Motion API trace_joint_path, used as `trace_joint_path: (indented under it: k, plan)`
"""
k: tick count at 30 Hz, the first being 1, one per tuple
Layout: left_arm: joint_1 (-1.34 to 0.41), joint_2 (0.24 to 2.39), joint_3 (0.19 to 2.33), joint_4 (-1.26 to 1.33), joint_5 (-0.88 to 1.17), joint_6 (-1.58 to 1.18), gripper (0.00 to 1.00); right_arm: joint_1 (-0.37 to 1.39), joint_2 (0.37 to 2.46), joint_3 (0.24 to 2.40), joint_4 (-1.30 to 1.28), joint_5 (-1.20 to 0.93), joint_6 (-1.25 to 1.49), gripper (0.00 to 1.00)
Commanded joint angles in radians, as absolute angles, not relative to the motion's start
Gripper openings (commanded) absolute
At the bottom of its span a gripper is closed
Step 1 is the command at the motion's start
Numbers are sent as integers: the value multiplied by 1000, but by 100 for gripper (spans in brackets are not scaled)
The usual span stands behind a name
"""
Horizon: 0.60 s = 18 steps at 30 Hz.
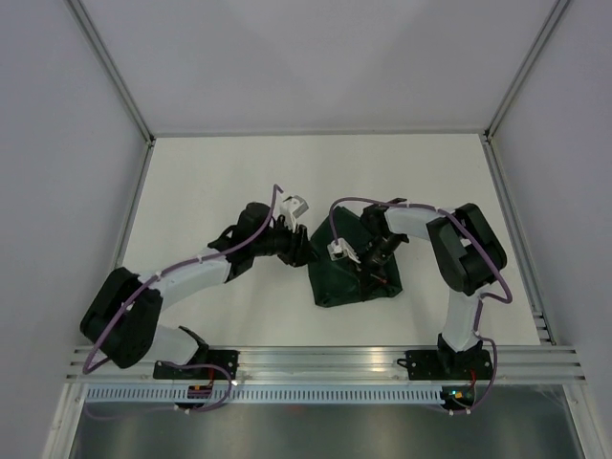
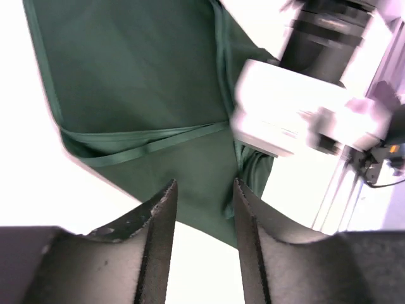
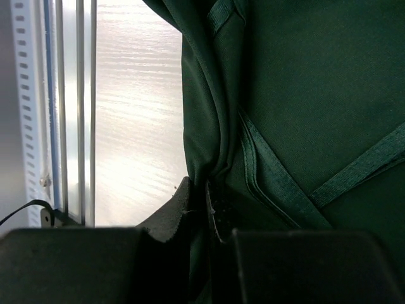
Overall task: Fold the napkin, place the utensils inside, and roll it up
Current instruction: Roll the napkin at the center of the board.
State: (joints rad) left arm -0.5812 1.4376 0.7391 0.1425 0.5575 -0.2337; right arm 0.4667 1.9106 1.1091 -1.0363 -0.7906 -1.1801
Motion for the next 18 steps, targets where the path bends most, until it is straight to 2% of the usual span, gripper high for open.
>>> trace_joint_path:
  k: [1, 5, 10, 14, 18]
  plan:
    - [-705, 1318, 661, 307, 244, -169, 47, 446, 1973, 1137, -1094, -813, -1261, 8]
    - [-930, 1298, 643, 336, -48, -32, 49, 436, 1999, 1152, -1100, -815, -1259, 8]
    - [-1097, 1356, 630, 425, -237, 127, 50, 423, 2014, 1154, -1092, -816, -1246, 8]
    - [-1244, 1460, 650, 468, -359, 231, 50, 413, 2031, 1163, -1097, -819, -1246, 8]
    - [-1292, 1555, 657, 523, -367, 259, 50, 403, 2040, 1166, -1098, -821, -1243, 8]
